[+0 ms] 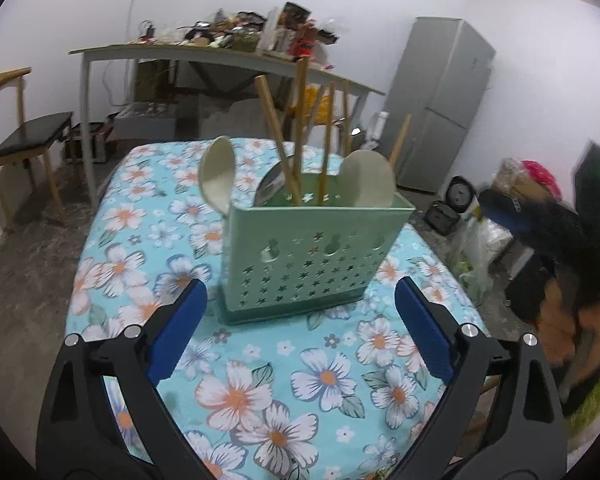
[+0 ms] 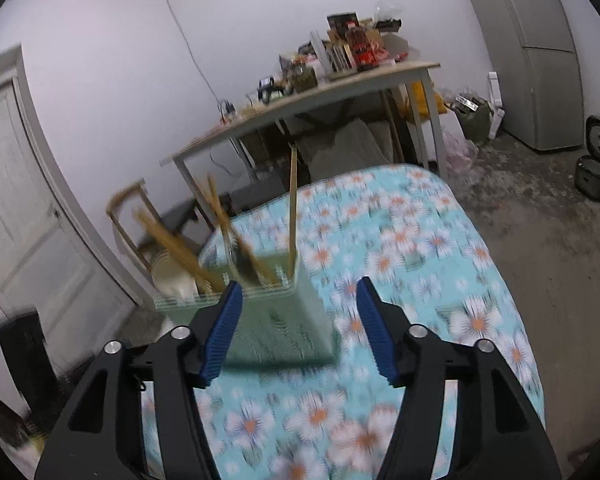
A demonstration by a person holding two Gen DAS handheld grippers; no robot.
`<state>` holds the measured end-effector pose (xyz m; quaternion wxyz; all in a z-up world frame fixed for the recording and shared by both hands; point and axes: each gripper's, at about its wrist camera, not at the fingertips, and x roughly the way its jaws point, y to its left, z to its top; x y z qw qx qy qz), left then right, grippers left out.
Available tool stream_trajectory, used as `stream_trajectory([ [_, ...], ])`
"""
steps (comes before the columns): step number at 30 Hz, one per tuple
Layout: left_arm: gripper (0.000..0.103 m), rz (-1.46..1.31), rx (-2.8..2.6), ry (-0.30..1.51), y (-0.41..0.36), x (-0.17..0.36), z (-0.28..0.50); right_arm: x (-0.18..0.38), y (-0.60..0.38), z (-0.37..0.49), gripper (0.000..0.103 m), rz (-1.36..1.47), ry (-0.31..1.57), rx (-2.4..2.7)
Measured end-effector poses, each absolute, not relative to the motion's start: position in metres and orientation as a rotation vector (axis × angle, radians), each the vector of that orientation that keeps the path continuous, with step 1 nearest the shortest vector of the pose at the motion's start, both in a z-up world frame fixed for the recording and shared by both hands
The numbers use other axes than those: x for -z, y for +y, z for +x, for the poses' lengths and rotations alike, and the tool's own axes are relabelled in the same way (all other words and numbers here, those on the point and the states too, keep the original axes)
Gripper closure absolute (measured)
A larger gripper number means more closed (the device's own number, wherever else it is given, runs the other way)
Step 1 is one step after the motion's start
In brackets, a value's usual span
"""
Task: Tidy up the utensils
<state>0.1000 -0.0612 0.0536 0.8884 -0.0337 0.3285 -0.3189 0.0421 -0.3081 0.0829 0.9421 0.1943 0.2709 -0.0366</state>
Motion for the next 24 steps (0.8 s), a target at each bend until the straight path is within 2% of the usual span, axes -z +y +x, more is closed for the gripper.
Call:
stream_trajectory([
  [2, 0.008, -0.07, 0.626, 0.697, -0.06, -0.053, 0.097, -0.072, -0.294, 0.031, 0.035, 0.345, 0.582, 0.092],
  [8, 0.008, -0.03, 0.512, 0.737, -0.058, -0.048, 0.081, -0.046, -0.265, 0.012, 0.023, 0.258, 0.665, 0.102],
  [18, 0.008, 0.073, 0.361, 0.699, -0.058, -0.055, 0.06, -0.04, -0.24, 0.001, 0.012, 0.198, 0.673, 0.131],
  [24, 0.008, 0.034, 0.35, 0.687, -0.05, -0.065, 0.066, -0.048, -0.238, -0.004, 0.007, 0.162, 0.642, 0.184],
])
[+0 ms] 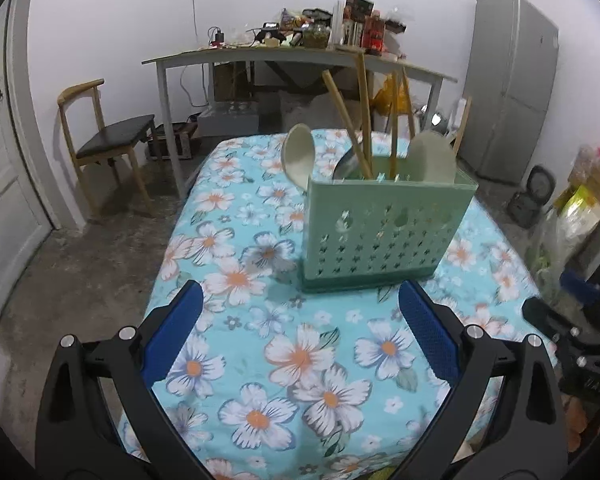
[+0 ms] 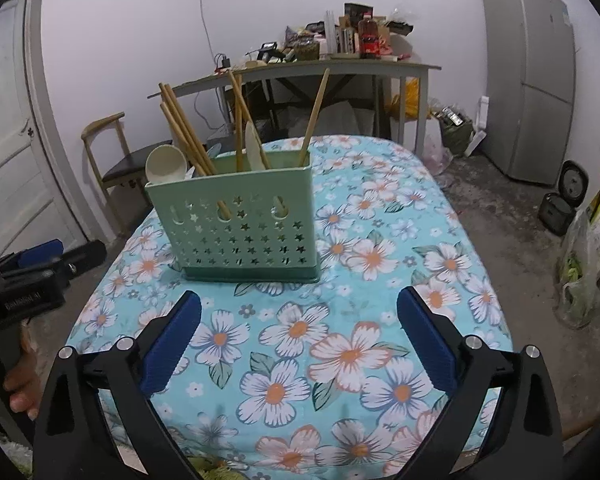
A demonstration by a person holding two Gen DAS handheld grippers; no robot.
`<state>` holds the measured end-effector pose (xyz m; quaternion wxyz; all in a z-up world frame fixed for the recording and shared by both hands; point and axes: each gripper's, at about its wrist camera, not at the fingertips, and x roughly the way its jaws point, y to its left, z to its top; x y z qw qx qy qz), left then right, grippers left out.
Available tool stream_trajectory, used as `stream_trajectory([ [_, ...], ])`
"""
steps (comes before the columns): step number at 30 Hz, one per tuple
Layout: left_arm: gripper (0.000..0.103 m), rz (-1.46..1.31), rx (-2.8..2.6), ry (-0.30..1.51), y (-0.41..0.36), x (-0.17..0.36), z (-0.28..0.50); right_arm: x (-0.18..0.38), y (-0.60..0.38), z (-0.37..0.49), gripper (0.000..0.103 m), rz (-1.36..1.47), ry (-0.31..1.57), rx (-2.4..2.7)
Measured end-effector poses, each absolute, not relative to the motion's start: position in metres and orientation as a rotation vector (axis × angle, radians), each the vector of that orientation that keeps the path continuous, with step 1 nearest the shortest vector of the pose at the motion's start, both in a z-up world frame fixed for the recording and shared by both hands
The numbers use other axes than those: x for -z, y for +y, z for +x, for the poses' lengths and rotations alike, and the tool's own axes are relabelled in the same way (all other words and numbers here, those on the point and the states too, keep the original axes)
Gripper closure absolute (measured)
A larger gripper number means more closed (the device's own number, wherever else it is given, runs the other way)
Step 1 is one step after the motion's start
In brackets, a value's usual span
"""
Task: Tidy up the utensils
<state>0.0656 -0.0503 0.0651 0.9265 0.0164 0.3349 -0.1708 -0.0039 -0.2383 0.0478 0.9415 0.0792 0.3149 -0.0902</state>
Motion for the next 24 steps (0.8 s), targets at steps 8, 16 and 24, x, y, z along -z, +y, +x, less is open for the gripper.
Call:
stream_trajectory([
  [8, 0.008, -0.068, 0.201, 0.701, -0.033, -0.068, 0.073, -0.052, -0.239, -0.006, 0.007, 0.124, 0.621, 0.226],
  [16, 0.008, 0.163, 0.136, 0.689, -0.06, -0.061, 0.063, -0.05, -0.247, -0.004, 0.007, 0.158, 0.642, 0.224],
  [24, 0.008, 0.142, 0.1, 0.737, -0.064, -0.055, 0.067, -0.05, -0.256, -0.007, 0.007, 0.157, 0.641, 0.261],
])
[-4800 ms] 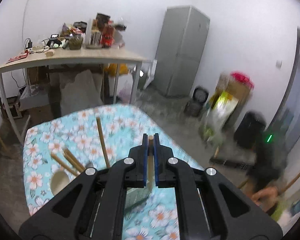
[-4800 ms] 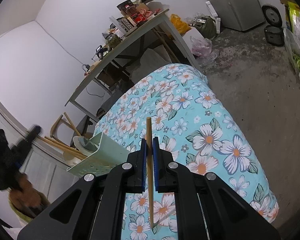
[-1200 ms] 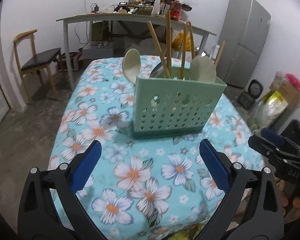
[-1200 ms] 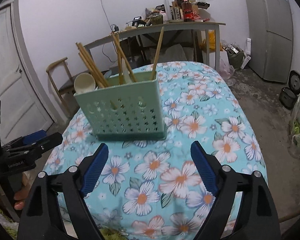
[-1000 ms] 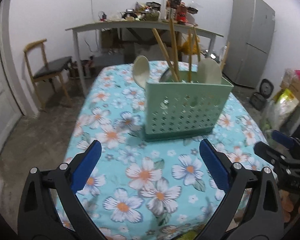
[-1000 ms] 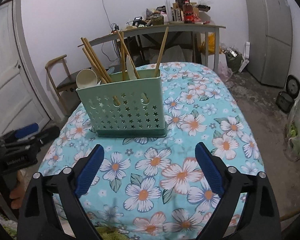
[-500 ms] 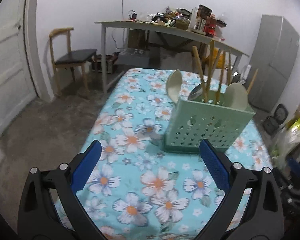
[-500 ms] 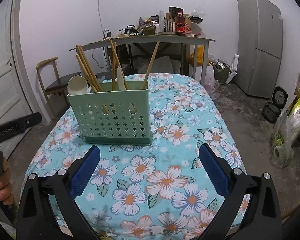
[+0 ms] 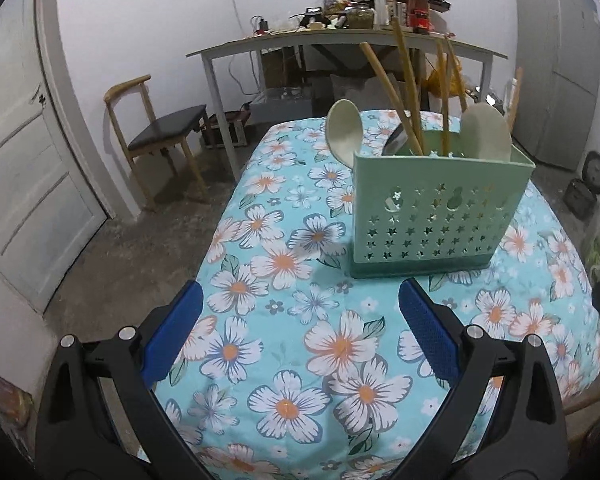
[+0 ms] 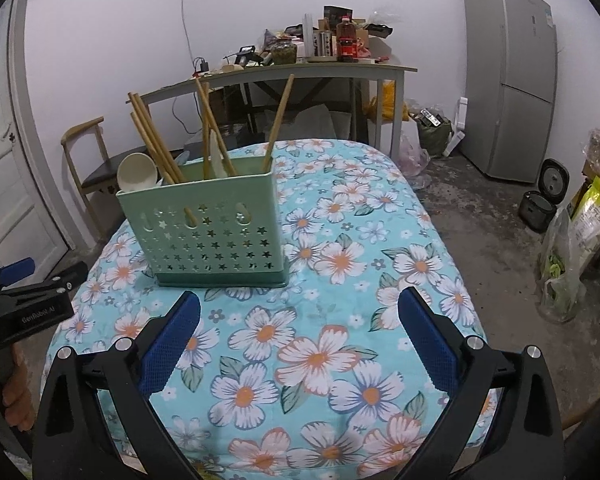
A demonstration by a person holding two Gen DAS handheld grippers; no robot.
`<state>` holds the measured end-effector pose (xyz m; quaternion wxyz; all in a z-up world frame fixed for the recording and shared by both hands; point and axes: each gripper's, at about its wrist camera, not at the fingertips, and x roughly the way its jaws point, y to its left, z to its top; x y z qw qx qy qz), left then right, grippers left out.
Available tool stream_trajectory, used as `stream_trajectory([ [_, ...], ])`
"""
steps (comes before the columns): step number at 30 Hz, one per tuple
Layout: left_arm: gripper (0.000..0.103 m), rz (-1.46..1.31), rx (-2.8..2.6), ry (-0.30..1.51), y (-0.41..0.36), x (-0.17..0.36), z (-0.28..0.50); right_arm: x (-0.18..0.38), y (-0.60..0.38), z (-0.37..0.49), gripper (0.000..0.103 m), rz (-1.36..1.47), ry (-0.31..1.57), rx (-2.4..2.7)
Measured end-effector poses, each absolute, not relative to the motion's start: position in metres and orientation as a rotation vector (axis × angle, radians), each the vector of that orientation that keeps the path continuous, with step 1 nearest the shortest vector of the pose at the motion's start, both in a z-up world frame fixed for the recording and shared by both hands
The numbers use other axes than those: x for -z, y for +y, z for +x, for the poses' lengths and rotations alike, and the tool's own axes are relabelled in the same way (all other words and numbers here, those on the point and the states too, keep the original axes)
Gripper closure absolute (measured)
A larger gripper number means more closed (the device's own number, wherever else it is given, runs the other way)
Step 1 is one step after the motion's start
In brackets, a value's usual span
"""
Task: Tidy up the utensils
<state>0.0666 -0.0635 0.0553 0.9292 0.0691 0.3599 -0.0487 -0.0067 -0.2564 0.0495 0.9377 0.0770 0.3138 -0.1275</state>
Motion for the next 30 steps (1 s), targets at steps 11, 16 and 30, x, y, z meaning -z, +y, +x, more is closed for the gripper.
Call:
stream_trajectory([
  [11, 0.008, 0.094, 0.052, 0.777, -0.061, -0.048, 0.074, -0.048, -0.267, -0.003, 0.007, 0.161, 0.658, 0.275],
  [16, 0.008, 0.069, 0.042, 0.776, -0.057, -0.048, 0.074, -0.047, -0.267, -0.003, 0.007, 0.153, 0.665, 0.281],
  [30, 0.008, 0.074, 0.009, 0.795, -0.054, -0.044, 0.076, -0.048, -0.285, -0.009, 0.007, 0.156, 0.655, 0.332],
])
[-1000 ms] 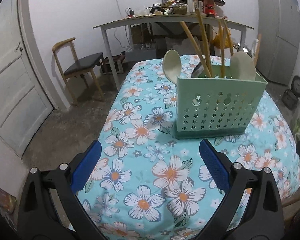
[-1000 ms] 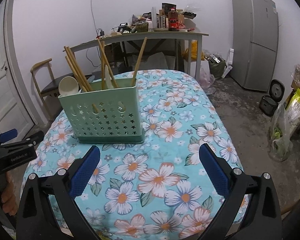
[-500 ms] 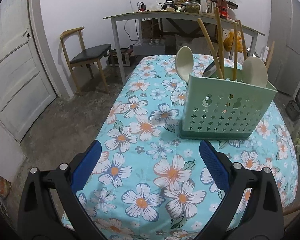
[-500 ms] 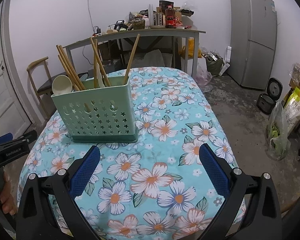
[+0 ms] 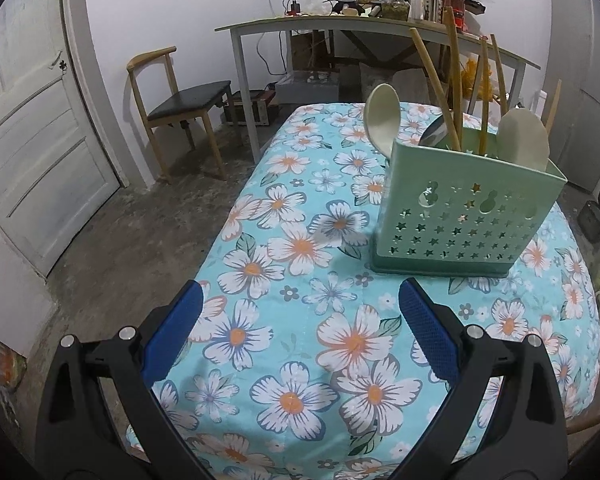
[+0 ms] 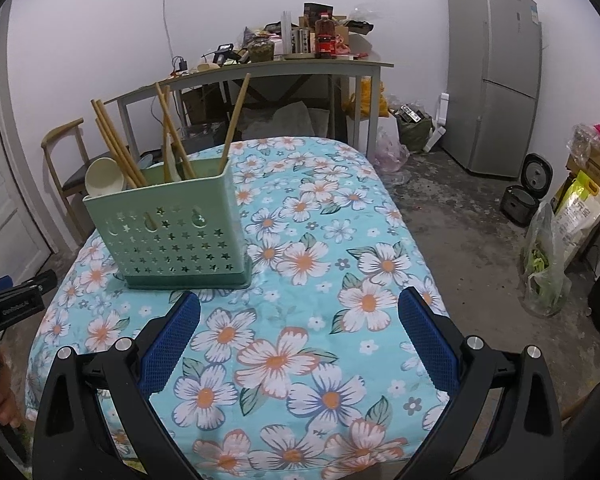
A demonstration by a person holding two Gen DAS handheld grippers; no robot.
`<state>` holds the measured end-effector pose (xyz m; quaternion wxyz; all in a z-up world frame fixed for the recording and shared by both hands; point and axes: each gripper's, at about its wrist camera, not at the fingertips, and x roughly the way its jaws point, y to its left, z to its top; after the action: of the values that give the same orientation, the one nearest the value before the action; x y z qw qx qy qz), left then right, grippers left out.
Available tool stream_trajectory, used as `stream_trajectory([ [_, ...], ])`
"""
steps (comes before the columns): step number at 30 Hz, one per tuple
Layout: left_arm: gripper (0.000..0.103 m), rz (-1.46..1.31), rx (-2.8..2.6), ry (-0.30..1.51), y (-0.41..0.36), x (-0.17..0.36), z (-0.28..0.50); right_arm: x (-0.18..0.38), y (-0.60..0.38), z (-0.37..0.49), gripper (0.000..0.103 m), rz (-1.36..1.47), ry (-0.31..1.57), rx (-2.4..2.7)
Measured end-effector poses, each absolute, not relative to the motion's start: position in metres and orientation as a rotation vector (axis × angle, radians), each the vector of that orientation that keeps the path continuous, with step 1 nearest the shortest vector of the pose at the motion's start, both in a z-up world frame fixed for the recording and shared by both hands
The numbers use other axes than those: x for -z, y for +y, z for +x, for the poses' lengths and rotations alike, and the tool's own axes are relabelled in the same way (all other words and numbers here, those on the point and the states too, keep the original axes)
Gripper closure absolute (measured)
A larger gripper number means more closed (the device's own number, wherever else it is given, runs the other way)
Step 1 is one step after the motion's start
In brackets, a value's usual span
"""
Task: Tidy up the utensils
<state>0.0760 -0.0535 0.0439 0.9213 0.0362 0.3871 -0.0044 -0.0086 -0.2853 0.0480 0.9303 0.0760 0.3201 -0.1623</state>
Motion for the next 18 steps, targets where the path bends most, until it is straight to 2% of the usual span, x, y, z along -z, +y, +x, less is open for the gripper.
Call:
stream_trajectory([
  [18, 0.008, 0.087, 0.01, 0.821, -0.0547, -0.0413, 0.076, -0.0486, -0.2857, -0.0099, 0.007, 0.138, 0.655, 0.327],
])
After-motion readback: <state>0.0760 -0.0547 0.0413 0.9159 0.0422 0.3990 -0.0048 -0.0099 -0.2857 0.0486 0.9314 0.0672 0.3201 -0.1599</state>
